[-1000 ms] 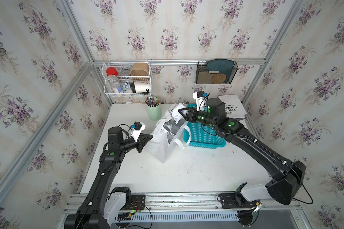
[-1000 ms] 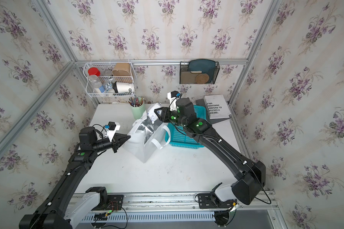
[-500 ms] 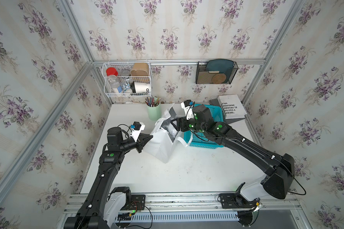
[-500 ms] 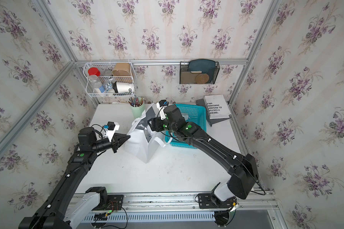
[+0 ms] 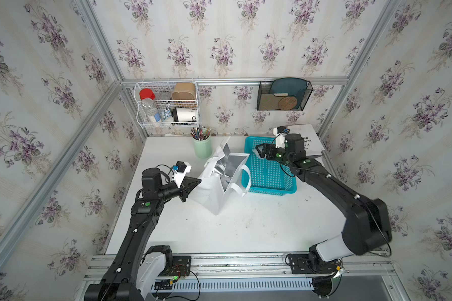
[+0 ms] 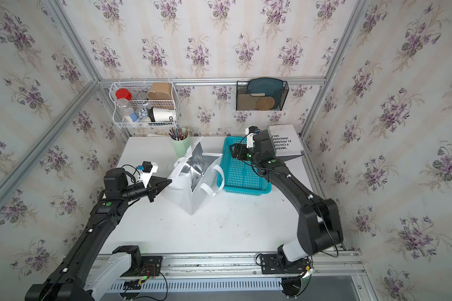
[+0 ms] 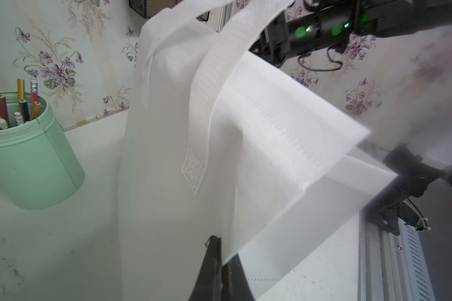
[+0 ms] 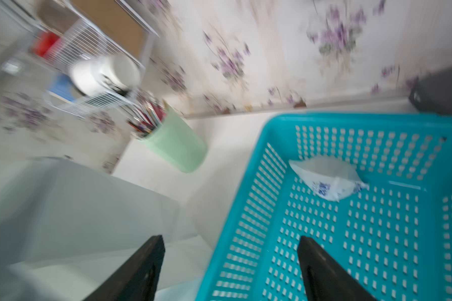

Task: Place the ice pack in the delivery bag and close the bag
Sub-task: Pick up the ice pack from the bin.

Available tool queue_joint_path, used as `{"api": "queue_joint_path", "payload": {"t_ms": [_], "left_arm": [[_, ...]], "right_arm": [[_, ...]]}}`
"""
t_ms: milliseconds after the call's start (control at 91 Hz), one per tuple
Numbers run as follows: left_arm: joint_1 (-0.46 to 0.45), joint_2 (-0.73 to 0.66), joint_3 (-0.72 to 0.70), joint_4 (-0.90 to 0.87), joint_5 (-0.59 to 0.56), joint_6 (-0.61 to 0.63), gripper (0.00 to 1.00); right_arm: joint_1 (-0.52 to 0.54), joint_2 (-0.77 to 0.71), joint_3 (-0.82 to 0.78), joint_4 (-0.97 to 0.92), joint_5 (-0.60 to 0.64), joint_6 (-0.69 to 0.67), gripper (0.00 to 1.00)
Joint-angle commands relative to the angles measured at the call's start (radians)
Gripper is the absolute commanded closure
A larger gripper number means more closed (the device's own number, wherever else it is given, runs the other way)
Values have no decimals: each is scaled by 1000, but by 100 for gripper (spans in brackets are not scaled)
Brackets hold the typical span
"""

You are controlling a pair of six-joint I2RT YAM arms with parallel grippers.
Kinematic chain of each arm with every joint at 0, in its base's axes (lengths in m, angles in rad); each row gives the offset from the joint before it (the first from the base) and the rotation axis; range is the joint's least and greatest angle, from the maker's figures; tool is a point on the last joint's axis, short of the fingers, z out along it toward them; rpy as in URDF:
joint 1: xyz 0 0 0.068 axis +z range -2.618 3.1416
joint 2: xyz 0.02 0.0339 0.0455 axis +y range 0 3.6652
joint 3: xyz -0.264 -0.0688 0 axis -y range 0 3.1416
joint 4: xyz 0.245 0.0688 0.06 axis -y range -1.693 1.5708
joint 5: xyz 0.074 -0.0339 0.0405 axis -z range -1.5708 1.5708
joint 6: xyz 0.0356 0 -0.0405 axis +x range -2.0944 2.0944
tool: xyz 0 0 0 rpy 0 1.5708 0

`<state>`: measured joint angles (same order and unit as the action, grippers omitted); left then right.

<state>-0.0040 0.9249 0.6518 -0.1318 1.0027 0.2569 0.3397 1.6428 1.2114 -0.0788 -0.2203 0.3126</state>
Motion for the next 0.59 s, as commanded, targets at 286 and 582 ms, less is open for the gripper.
{"api": "queue_joint_path", "payload": {"t_ms": [286, 582], "left_arm": [[2, -9, 2, -6, 11, 41, 100], [2, 16, 9, -13, 19, 58, 100]], "right_arm": [[-27, 571, 573, -330, 324, -344, 15], [-28, 676, 641, -329, 154, -397, 14]]}}
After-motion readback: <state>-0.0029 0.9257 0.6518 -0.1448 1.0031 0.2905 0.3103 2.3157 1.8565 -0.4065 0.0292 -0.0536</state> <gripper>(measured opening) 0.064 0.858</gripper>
